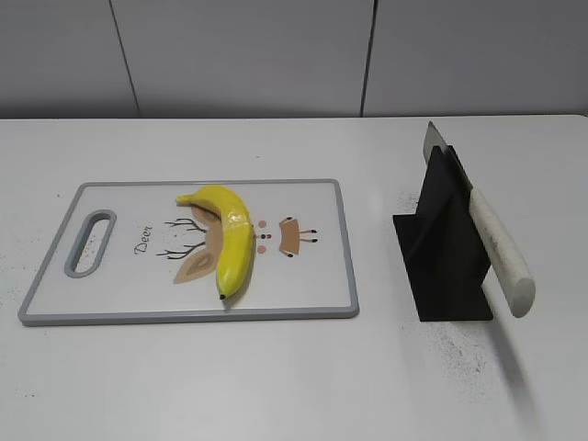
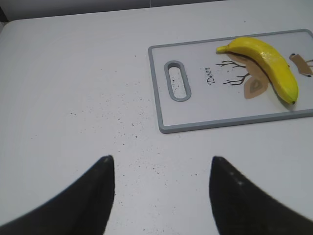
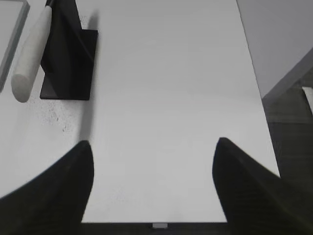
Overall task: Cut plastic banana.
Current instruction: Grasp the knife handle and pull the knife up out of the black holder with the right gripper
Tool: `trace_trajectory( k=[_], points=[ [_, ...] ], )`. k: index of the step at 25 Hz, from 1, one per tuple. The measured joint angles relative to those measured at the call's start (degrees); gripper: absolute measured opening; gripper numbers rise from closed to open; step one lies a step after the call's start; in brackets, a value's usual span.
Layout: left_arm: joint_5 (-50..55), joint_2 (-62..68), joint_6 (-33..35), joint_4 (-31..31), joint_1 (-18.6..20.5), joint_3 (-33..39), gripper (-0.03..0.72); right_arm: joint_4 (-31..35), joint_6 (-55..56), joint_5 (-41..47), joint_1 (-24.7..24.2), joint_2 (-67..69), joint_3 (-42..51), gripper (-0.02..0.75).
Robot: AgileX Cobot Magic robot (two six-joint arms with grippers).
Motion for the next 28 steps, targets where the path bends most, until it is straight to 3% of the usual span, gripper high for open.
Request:
trace_trajectory(
  k=[10, 15, 21, 28],
  points=[
    [0.0, 0.0, -0.15, 0.0, 0.0, 0.0, 0.586, 5.0, 3.81, 2.27, 1.63, 16.9, -10.54, 0.573],
    [0.0, 0.0, -0.15, 0.0, 0.0, 0.0, 0.586, 5.22, 7.99, 2.67, 7.85, 26.39, -12.86, 0.563],
    [0.0, 0.0, -0.15, 0.0, 0.0, 0.0, 0.579, 2.47, 11.24, 2.22, 18.63, 35.87, -13.18, 0.561],
    [0.0, 0.0, -0.15, 0.0, 0.0, 0.0, 0.568, 1.67, 12.31, 0.63, 20.99, 49.21, -17.82, 0.561]
  ],
)
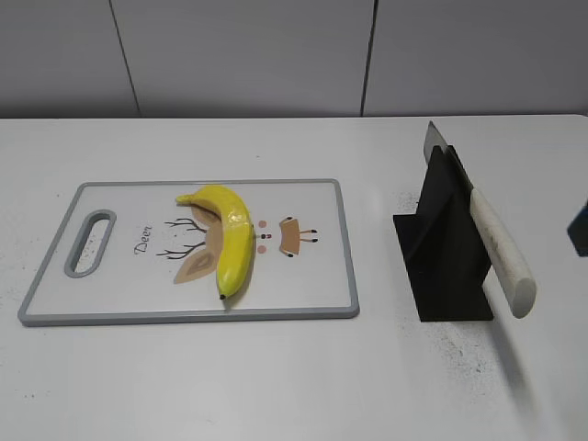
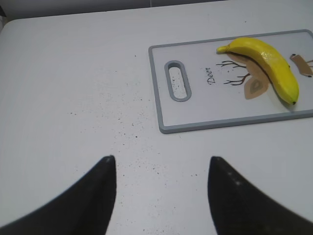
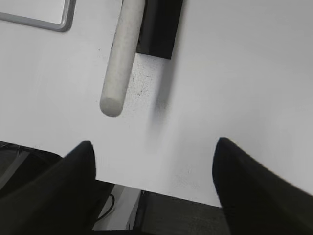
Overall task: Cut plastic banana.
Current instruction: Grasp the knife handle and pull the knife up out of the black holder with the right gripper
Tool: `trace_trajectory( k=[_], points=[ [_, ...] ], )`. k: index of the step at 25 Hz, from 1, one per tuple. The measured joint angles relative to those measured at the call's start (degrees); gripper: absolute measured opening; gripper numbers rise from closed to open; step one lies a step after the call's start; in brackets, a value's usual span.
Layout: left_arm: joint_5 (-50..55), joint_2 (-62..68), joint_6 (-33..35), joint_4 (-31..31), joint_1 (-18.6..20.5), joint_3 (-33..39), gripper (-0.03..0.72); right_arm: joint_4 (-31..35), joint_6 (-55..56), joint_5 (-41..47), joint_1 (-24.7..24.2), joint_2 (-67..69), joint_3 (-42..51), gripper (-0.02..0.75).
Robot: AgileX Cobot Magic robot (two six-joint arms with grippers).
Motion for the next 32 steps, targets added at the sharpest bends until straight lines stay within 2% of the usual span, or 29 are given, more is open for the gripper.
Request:
trace_trajectory(
  k=[8, 15, 17, 19, 22, 32],
  points=[
    [0.0, 0.0, 0.0, 0.0, 0.0, 0.0, 0.567, 1.59, 0.05, -5.4, 0.0, 15.81, -4.27, 0.561],
    [0.0, 0.0, 0.0, 0.0, 0.0, 0.0, 0.562, 2.02, 0.05, -6.49, 0.0, 26.11, -4.75, 0.543],
    [0.0, 0.0, 0.0, 0.0, 0.0, 0.0, 0.562, 2.02, 0.06, -6.93, 0.0, 27.85, -4.75, 0.486],
    [0.0, 0.0, 0.0, 0.0, 0.0, 0.0, 0.562, 2.02, 0.06, -8.02, 0.0, 28.83, -4.75, 0.395],
    [0.0, 0.0, 0.0, 0.0, 0.0, 0.0, 0.562, 2.99, 0.71, -9.4, 0.11, 29.07, -4.75, 0.181],
    [0.0, 0.0, 0.0, 0.06, 0.0, 0.0, 0.557, 3.53, 3.17, -9.39, 0.03, 27.83, -4.47, 0.169]
  ],
)
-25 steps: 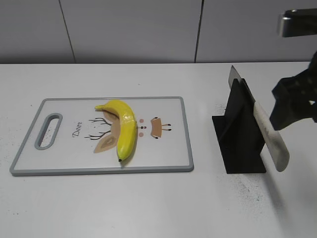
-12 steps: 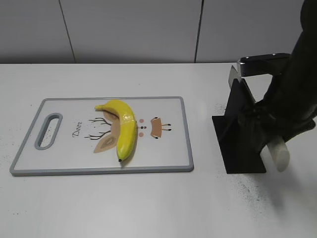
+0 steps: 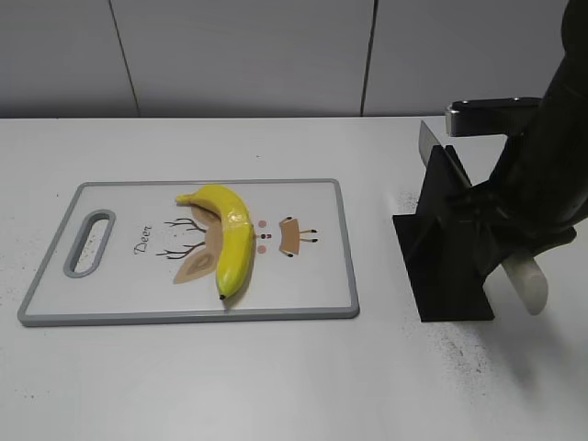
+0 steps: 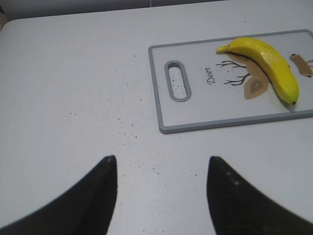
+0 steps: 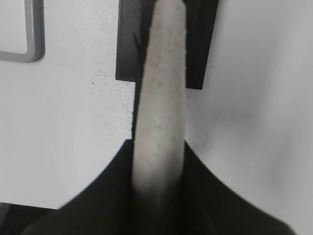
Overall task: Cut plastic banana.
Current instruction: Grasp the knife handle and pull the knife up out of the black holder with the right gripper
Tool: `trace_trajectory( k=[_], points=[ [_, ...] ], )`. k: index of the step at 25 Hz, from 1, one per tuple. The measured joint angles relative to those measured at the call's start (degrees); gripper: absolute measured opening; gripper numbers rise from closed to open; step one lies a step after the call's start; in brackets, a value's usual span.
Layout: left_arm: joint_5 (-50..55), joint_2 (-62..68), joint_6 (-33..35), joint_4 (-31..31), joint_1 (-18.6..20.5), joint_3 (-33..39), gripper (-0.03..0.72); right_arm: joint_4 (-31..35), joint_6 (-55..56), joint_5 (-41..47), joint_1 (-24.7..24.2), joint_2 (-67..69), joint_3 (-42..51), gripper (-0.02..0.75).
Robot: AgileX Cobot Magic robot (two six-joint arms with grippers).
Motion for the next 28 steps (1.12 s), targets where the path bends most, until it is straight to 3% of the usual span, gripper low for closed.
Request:
trace_trajectory(
  k=[10, 18, 23, 28],
  points=[
    [0.0, 0.0, -0.05, -0.05, 0.0, 0.0, 0.551, 1.99, 0.33, 0.79, 0.07, -14.61, -0.22, 0.162],
    [-0.06, 0.0, 0.26, -0.05, 0.0, 0.0, 0.549, 1.87, 0.15, 0.18, 0.07, -18.12, -1.06, 0.161],
    [-0.83, 3.27, 5.1, -1.28, 0.0, -1.26, 0.548, 1.75, -11.73, 2.36, 0.07, -17.33, -6.82, 0.161],
    [-8.92, 14.98, 11.41, -3.82, 0.0, -3.62, 0.548, 1.06, -23.25, 3.93, 0.07, -11.95, -14.6, 0.161]
  ],
)
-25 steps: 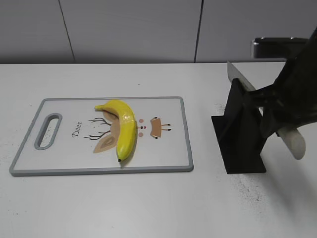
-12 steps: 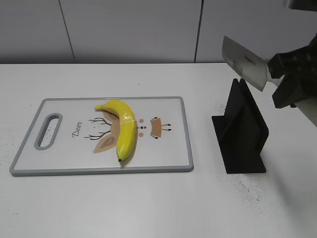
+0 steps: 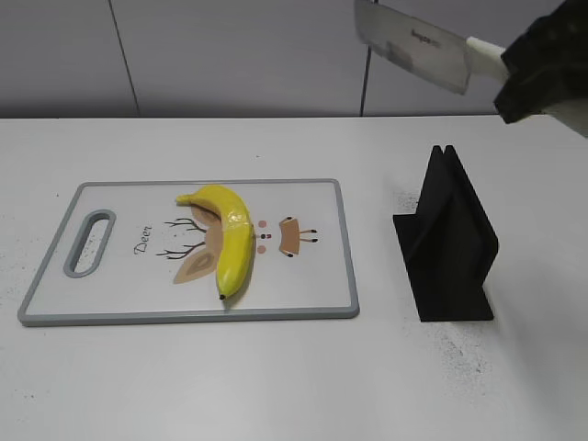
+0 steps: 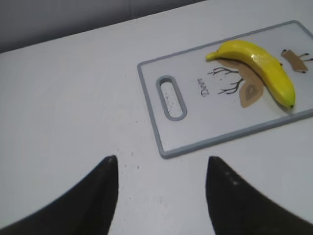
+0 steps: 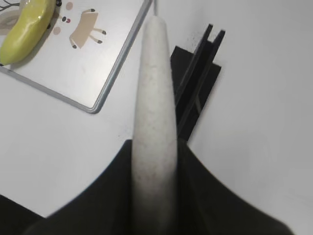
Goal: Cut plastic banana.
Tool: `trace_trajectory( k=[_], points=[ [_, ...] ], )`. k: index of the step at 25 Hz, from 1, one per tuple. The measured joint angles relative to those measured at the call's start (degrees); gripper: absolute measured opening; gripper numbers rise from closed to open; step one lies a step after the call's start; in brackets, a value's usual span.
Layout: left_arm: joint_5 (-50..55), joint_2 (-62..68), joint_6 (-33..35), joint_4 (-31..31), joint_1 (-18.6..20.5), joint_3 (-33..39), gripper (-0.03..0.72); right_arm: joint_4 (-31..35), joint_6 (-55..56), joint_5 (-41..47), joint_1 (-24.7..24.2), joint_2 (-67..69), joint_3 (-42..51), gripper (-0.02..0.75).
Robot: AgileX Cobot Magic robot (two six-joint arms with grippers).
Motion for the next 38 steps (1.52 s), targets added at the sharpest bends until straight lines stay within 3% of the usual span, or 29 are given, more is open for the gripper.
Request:
trace_trajectory(
  k=[4, 7, 9, 13, 21, 26, 30, 33, 35, 37, 38],
  points=[
    [-6.01, 14.06, 12.64, -7.92, 0.0, -5.7, 0.545, 3.94, -17.04, 1.67, 0.0, 5.62, -5.99, 0.161],
    [-5.02, 26.22, 24.16, -14.8, 0.0, -13.8, 0.544, 5.5, -27.67, 4.87, 0.0, 10.01, -10.18, 0.161],
    [-3.1, 33.87, 31.4, -17.17, 0.0, -19.27, 0.544, 6.13, -33.84, 6.29, 0.0, 12.77, -12.24, 0.161],
    [-0.08, 48.56, 39.01, -18.91, -1.85, -30.86, 0.544, 7.79, -44.95, 6.89, 0.0, 17.9, -15.58, 0.161],
    [7.59, 69.34, 46.75, -12.02, -14.57, -47.3, 0.523, 18.08, -64.85, 7.37, 0.29, 24.69, -18.82, 0.161],
    [8.13, 77.92, 49.89, -9.02, -19.19, -48.88, 0.516, 20.65, -70.07, 7.71, 0.29, 26.35, -19.5, 0.161],
    [6.85, 82.08, 50.53, -8.88, -20.27, -48.92, 0.506, 21.85, -72.15, 8.05, 0.29, 27.67, -19.5, 0.161],
    [6.54, 83.67, 50.59, -8.88, -20.52, -48.92, 0.431, 22.37, -72.28, 7.33, 0.29, 28.13, -19.5, 0.161],
    [6.6, 84.28, 50.59, -9.03, -20.52, -48.92, 0.289, 22.5, -72.33, 6.5, 0.29, 28.19, -19.5, 0.161],
    [6.59, 84.55, 50.66, -9.15, -20.52, -48.92, 0.087, 22.56, -72.33, 5.87, 0.29, 28.37, -19.5, 0.161],
    [6.27, 84.54, 50.73, -9.34, -20.56, -48.92, 0.035, 22.62, -72.33, 5.29, 0.29, 28.61, -19.5, 0.161]
  ],
)
